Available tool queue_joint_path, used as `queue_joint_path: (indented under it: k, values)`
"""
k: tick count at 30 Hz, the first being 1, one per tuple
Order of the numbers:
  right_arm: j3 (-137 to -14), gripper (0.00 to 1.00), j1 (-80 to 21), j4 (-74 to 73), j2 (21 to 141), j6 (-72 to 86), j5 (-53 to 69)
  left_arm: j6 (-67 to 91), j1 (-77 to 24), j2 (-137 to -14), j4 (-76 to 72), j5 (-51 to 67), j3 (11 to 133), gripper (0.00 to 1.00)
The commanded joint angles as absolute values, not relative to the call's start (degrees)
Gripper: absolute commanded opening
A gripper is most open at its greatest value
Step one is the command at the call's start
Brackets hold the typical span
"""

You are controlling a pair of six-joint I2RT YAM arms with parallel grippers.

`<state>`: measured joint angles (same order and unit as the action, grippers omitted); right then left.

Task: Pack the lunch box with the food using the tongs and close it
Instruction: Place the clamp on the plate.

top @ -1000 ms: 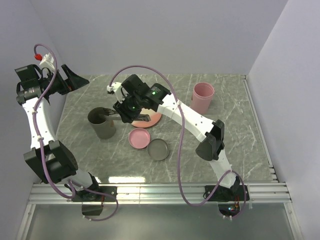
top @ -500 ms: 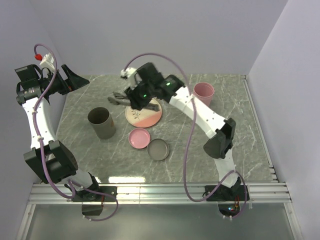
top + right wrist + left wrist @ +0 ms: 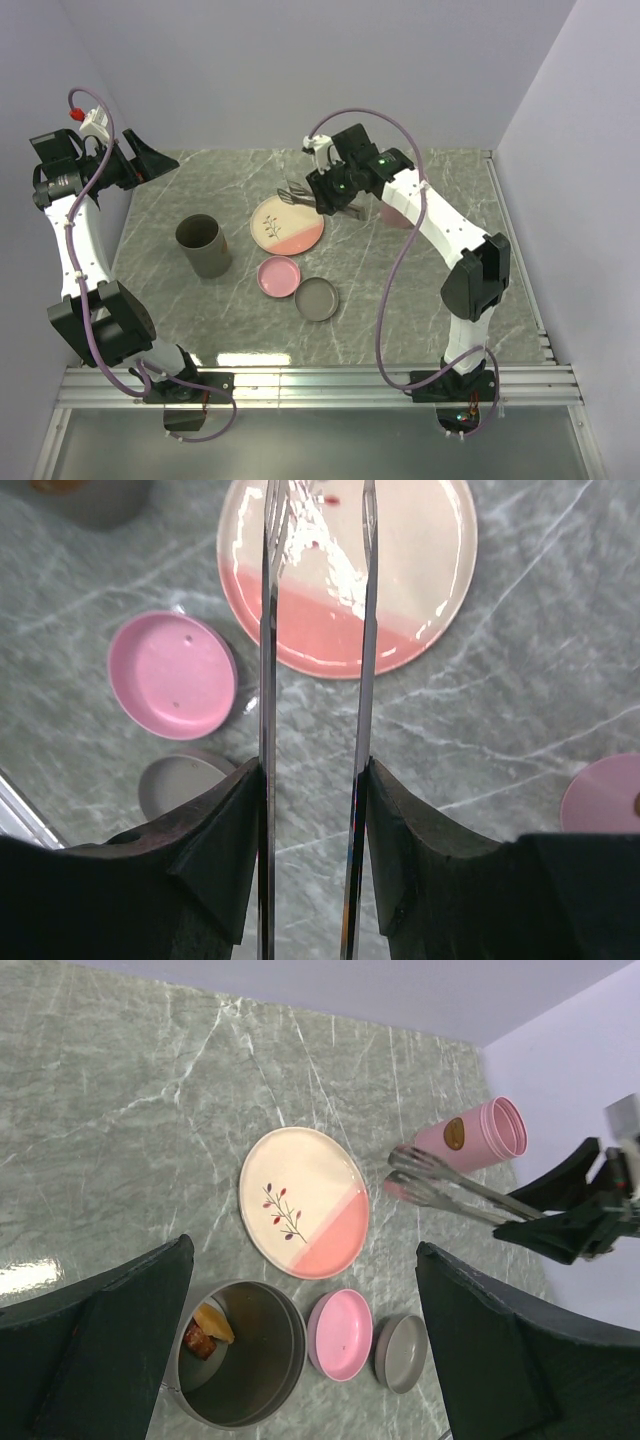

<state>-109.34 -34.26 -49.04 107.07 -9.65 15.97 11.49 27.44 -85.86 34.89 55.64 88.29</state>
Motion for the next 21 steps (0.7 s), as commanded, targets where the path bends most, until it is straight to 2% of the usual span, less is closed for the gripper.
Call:
queue_joint_path:
  k: [1,6,21]
  values:
    - [-106.27,0.50,-33.57,-44.48,103.89,-10.81,16.35,11.25,27.60,-84.11,33.57,56.69,88.07,0.99]
    - [-102.58,0.50,-33.57,-41.58,105.03,-10.46,16.70,10.99,27.68,-84.29,33.66,56.60,88.24,0.99]
    - [-103.97,0.49,-33.05,-38.59,112.67,-8.26,16.17,10.90,27.69,-83.67,32.96,56.69,86.48,1.00]
